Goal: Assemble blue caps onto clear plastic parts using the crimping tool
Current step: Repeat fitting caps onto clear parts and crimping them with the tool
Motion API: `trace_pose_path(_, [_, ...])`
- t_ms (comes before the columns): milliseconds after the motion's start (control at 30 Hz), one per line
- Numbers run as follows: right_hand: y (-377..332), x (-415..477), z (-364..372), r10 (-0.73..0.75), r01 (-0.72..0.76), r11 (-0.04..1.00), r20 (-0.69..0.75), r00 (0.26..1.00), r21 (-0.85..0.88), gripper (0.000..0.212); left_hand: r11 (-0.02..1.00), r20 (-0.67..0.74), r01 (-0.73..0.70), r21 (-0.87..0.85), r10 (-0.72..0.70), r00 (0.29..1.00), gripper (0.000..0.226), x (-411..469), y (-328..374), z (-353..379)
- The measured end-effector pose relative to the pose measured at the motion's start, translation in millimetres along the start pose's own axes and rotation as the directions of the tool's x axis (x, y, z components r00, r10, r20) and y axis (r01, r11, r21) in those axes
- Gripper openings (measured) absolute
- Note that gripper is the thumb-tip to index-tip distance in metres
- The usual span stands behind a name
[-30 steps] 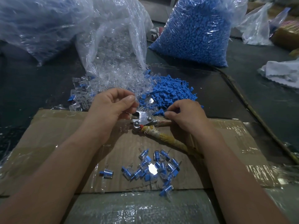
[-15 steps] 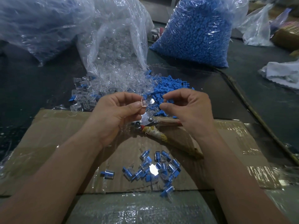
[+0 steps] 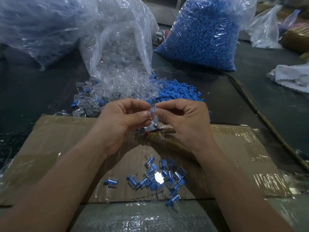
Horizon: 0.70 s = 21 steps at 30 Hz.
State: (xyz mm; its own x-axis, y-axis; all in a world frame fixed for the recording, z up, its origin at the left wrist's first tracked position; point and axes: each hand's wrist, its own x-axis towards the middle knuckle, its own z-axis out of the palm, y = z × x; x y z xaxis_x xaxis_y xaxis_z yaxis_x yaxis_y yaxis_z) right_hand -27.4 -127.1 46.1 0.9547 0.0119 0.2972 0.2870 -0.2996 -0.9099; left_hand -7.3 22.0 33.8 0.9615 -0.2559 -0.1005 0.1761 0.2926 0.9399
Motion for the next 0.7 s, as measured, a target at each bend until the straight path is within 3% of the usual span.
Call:
trace_pose_path(133, [0.9,-0.3,1.1,0.0,0.001,0.998,0.019,1.0,-0.064,0.023,1.0,-0.033,0.006,-0.027,-0.007,0.999,0.022,0.8,-0.3,-1.4])
trace_pose_path(533, [-0.5,-0.8,-2.1,-0.008,0.009,1.0,0.095,0.995,-0.013,0.022,0.999,0.019,0.031,-0.043,-0.03,0.999,0.021,0.1,0.8,-2.4])
trace_pose_path(700, [-2.2,1.4,-3.4,0.062,-0.064,0.998,0.149,0.987,0.004,0.03,0.996,0.039,0.041,-0.079,-0.038,0.999,0.018,0.7,1.1,-3.9])
